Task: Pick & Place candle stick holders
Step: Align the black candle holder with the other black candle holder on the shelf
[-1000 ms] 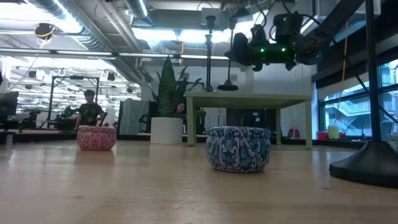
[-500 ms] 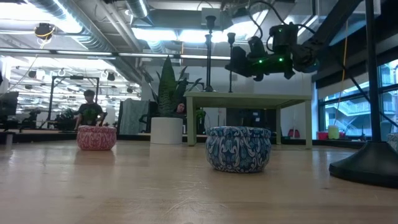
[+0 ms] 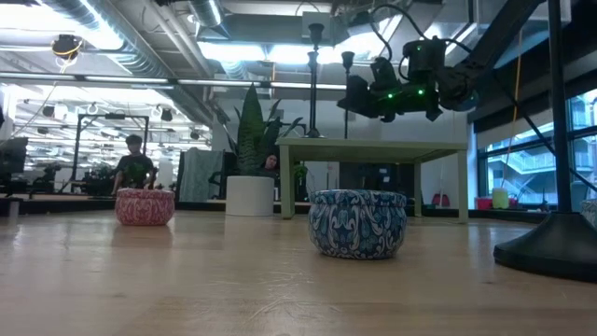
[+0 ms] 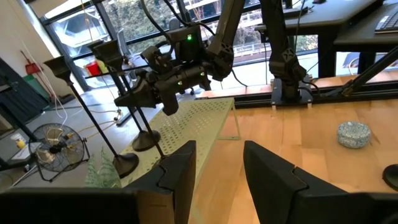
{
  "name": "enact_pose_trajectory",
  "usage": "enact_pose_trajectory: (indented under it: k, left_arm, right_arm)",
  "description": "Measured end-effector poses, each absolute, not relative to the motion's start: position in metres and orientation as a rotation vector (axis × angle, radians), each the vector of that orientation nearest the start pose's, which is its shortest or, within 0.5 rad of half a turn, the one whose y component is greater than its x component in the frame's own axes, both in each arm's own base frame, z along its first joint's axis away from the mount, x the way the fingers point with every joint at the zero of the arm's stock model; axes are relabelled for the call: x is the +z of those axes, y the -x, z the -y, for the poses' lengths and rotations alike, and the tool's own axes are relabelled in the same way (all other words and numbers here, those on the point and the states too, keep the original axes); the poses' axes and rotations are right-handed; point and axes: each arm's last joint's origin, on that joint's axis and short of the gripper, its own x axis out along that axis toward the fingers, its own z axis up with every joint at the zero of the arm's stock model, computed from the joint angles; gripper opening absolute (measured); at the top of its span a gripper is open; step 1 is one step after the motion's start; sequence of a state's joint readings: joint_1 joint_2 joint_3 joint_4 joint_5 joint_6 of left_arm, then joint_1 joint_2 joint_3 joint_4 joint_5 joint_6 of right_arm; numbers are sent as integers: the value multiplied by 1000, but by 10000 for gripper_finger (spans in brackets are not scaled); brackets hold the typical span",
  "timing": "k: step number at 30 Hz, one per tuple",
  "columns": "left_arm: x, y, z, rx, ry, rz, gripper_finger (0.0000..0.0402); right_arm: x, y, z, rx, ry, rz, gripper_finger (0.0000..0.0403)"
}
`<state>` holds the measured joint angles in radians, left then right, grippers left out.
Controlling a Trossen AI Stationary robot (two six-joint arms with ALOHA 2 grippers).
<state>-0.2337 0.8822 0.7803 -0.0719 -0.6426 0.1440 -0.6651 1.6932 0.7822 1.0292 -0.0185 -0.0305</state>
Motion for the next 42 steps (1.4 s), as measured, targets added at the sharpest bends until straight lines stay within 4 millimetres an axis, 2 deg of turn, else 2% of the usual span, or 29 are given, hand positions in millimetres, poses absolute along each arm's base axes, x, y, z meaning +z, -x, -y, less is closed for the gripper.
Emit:
enact_pose_trajectory:
  k: [12, 23, 27, 36, 42]
  left_arm:
    - [326, -190, 27, 396, -216, -188, 130]
    - [326, -190, 27, 396, -216, -188, 130]
    - [326, -191, 28, 379, -216, -190, 130]
    - [326, -191, 28, 358, -215, -193, 130]
    - [326, -191, 28, 358, -214, -193, 130]
  right_arm:
    - [220, -272, 213, -646, 69, 102, 93]
    - [221, -272, 212, -621, 74, 97, 174]
    - [229, -270, 209, -610, 78, 116, 196]
    - [249, -267, 186, -598, 157, -13, 211]
    - [271, -258, 161, -719, 242, -113, 211]
